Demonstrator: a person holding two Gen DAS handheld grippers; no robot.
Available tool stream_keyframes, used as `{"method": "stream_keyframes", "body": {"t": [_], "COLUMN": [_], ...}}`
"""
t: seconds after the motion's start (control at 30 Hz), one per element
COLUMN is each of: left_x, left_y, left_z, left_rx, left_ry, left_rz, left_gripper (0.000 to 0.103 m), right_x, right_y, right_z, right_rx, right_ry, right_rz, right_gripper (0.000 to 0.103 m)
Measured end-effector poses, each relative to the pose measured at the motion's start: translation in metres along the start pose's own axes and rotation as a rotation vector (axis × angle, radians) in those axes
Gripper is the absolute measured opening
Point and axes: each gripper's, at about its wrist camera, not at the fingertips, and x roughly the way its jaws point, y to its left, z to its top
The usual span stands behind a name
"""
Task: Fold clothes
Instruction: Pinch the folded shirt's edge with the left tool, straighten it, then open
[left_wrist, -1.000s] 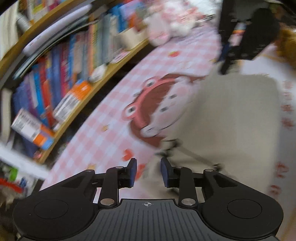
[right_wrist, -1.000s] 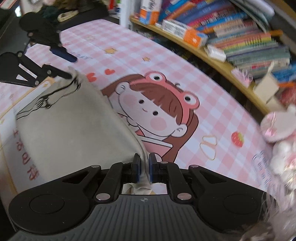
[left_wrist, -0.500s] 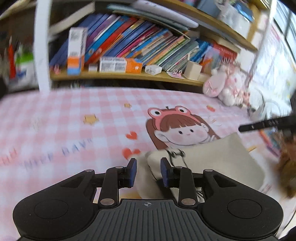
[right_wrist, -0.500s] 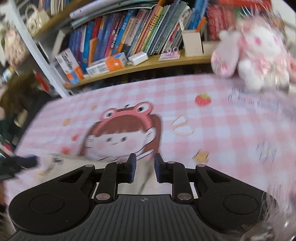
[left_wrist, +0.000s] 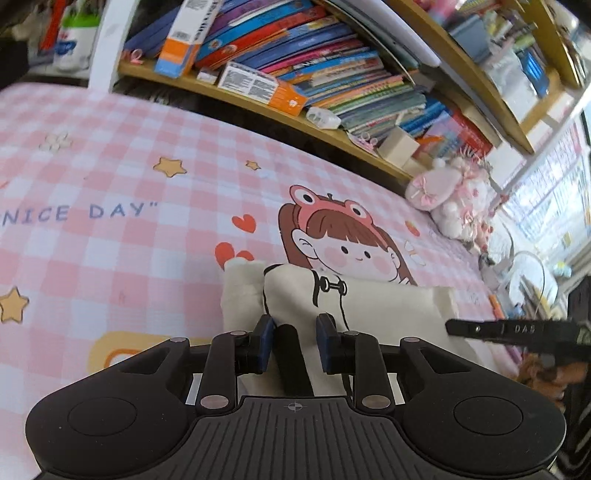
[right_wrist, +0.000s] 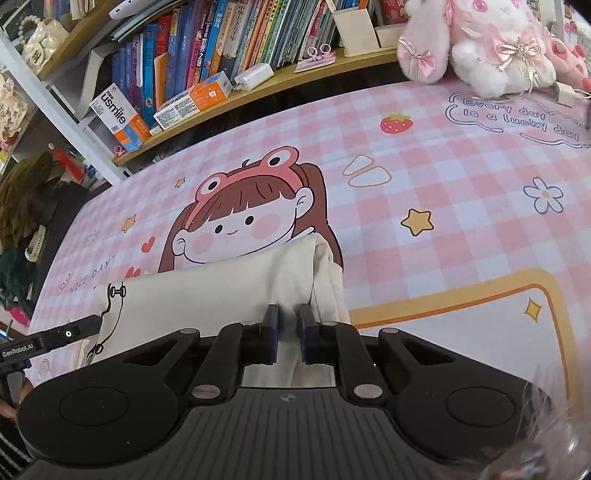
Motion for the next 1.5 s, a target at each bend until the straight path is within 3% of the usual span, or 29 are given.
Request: {"method": "stream_keyframes", "body": {"t": [0.07, 0.1, 0.13, 0.27, 0.33, 0.47, 0.67, 0.77, 0.83, 0.87, 1.0, 1.03, 1.07, 1.2, 1.4, 1.5], "left_x": [0.0, -0.001, -0.004, -0.035, -0.046, -0.013, -0.003, -0.007, -0.007, -0.007, 0.004, 0.004, 0.004, -0.017, 0.006, 0.004], "left_y": [0.003, 0.003, 0.0, -0.026, -0.027, 0.015, 0.025, 0.028, 0.027, 0.025, 0.019, 0.017, 0.014, 0.005, 0.021, 0.021], "left_z": [-0.001, -0.001, -0.001, 0.001, 0.002, -0.002, -0.007, -0.002, 0.001, 0.003, 0.005, 0.005, 0.004, 0.001, 0.002, 0.001], "left_rx": [-0.036, -0.041, -0.019, 0.126, 0.121, -0.051, -0.102, -0.132, -0.138, -0.133, -0.096, -0.082, -0.069, -0.054, -0.114, -0.121], "left_ry": [-0.005, -0.011, -0.02, -0.129, -0.187, -0.1, -0.088, -0.089, -0.098, -0.103, -0.075, -0.073, -0.074, -0.174, -0.083, -0.081], "left_rz": [-0.022, -0.036, -0.047, -0.088, -0.098, -0.049, -0.058, -0.076, -0.072, -0.07, -0.079, -0.083, -0.088, -0.131, -0.065, -0.041], "left_gripper": [0.024, 0.016, 0.003, 0.002, 0.002, 0.002, 0.004, 0.014, 0.028, 0.029, 0.023, 0.005, 0.004, 0.003, 0.006, 0.012], "right_x": [0.0, 0.001, 0.001, 0.001, 0.001, 0.002, 0.003, 0.003, 0.003, 0.003, 0.002, 0.002, 0.002, 0.002, 0.002, 0.002], "right_y": [0.001, 0.001, 0.002, 0.003, 0.003, 0.006, 0.006, 0.005, 0.005, 0.005, 0.007, 0.007, 0.007, 0.009, 0.01, 0.01], "right_z": [-0.001, -0.002, -0.002, -0.003, -0.003, -0.003, -0.003, -0.003, -0.003, -0.003, -0.004, -0.004, -0.004, -0.004, -0.004, -0.003], "right_rx": [-0.005, -0.008, -0.011, -0.016, -0.016, -0.024, -0.041, -0.038, -0.036, -0.035, -0.039, -0.039, -0.041, -0.053, -0.061, -0.065], "right_ry": [-0.004, -0.006, -0.008, -0.012, -0.012, -0.01, -0.006, -0.005, -0.005, -0.005, -0.007, -0.007, -0.006, -0.003, -0.002, -0.002], "right_rz": [-0.005, -0.007, -0.01, -0.017, -0.02, -0.024, -0.025, -0.021, -0.02, -0.021, -0.028, -0.029, -0.03, -0.037, -0.044, -0.046], "right_gripper": [0.011, 0.011, 0.011, 0.011, 0.011, 0.011, 0.011, 0.011, 0.011, 0.011, 0.011, 0.011, 0.011, 0.011, 0.011, 0.011]}}
